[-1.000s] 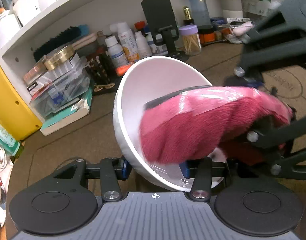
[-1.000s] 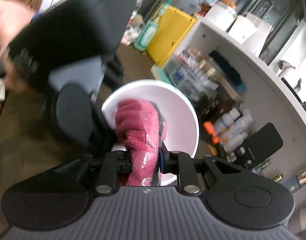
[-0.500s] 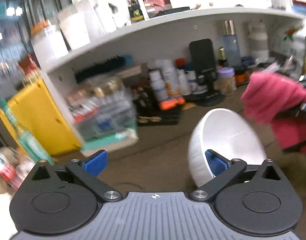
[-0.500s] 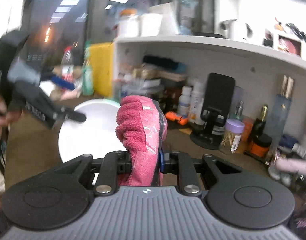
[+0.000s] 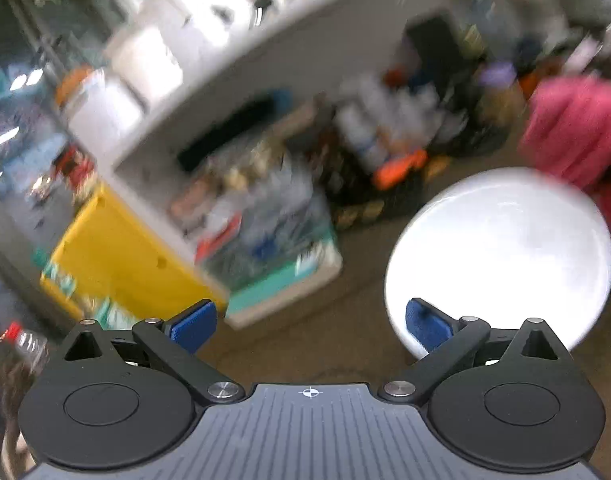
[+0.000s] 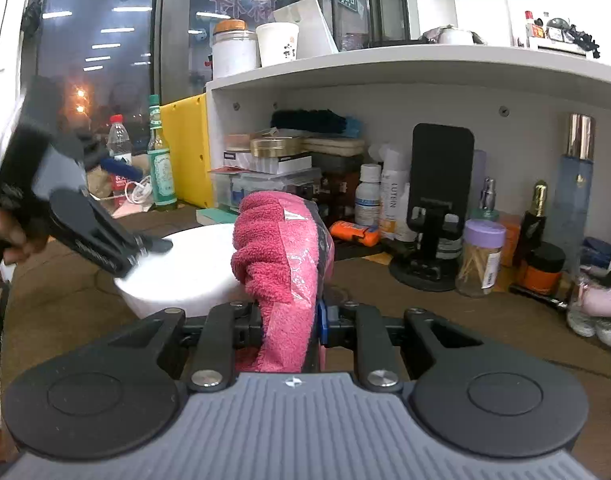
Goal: Clean bowl
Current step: 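Lower the bowl with the left gripper while the right gripper wipes its rim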
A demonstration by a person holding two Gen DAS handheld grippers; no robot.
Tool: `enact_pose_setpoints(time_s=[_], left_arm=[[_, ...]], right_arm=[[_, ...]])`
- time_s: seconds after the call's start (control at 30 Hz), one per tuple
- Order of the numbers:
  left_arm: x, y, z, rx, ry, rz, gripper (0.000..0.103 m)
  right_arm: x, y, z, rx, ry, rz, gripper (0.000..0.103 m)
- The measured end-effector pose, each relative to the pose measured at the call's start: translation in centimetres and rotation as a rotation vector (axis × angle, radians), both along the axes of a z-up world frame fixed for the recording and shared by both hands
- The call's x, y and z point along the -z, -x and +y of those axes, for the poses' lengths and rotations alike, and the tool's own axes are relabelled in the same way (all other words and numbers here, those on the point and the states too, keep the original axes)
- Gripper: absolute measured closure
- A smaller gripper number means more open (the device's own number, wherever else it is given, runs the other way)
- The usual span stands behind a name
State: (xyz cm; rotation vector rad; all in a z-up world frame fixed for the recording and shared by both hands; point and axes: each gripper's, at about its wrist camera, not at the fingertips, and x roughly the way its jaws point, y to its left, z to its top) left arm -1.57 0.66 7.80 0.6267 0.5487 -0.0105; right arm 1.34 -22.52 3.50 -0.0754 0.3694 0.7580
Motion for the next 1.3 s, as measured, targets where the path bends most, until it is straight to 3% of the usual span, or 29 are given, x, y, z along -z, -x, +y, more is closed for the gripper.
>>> enact_pose_setpoints(time_s=[0.07, 0.1, 0.13, 0.23, 0.27, 0.33, 0.37, 0.47, 0.53, 0.63, 0.73, 0.83, 0.97, 1.07, 1.13, 1.27, 1.3], left_arm=[[-1.3, 3.4, -1.2, 0.229, -0.077, -0.008, 0.000], [-1.4, 3.7, -1.4, 0.258, -0.092, -0.007, 0.000], [-0.9, 5.4, -2.4, 0.397, -0.199, -0.005, 0.000], [1.5, 6.5, -4.5, 0.585, -0.396, 0.069, 0.000], [2.1, 6.5, -4.9, 0.608, -0.435, 0.077, 0.000], [3.6, 5.6, -5.5, 0.626, -0.517, 0.094, 0.010], [4.6, 4.5, -6.0, 0.622, -0.559, 0.140, 0.024], [5.8, 2.3, -6.5, 0.598, -0.558, 0.265, 0.049], [6.6, 1.3, -6.7, 0.594, -0.573, 0.318, 0.055], [7.4, 0.7, -6.7, 0.589, -0.613, 0.332, 0.075], [7.9, 0.6, -6.7, 0.556, -0.620, 0.314, 0.082], [6.7, -0.3, -6.2, 0.491, -0.464, 0.332, 0.089], [3.2, -2.2, -3.4, 0.372, -0.056, 0.357, 0.090], [2.0, -1.8, -1.4, 0.344, 0.171, 0.358, 0.090], [1.9, -0.6, -0.6, 0.334, 0.285, 0.341, 0.090], [2.3, 2.1, -0.2, 0.370, 0.395, 0.316, 0.087], [2.4, 2.6, -0.3, 0.381, 0.420, 0.316, 0.087]], right_arm=[[0.5, -0.4, -0.6, 0.004, -0.022, 0.022, 0.081], [0.6, -0.4, -0.8, 0.006, -0.022, 0.028, 0.081], [0.7, -0.5, -1.1, 0.008, -0.023, 0.033, 0.081], [0.8, -0.3, -1.7, 0.014, -0.019, 0.043, 0.081], [0.8, -0.2, -1.8, 0.014, -0.018, 0.045, 0.081], [0.8, 0.0, -1.9, 0.014, -0.013, 0.045, 0.081], [0.8, 0.1, -1.9, 0.013, -0.010, 0.044, 0.081], [1.0, 0.3, -1.7, -0.004, -0.004, 0.047, 0.080], [1.1, 0.3, -1.6, -0.012, -0.004, 0.049, 0.080], [1.3, 0.3, -1.7, -0.024, -0.015, 0.054, 0.080], [1.3, 0.2, -2.0, -0.027, -0.032, 0.059, 0.080], [1.3, 0.1, -2.4, -0.030, -0.046, 0.064, 0.080], [0.8, -0.4, -2.4, -0.028, -0.021, 0.058, 0.080], [-0.1, -1.2, -1.1, -0.060, 0.017, 0.045, 0.080], [-0.7, -1.5, 0.4, -0.098, 0.065, 0.025, 0.080], [-1.4, -0.7, 3.2, -0.204, 0.178, -0.039, 0.080], [-1.8, 0.5, 4.3, -0.280, 0.230, -0.079, 0.080]])
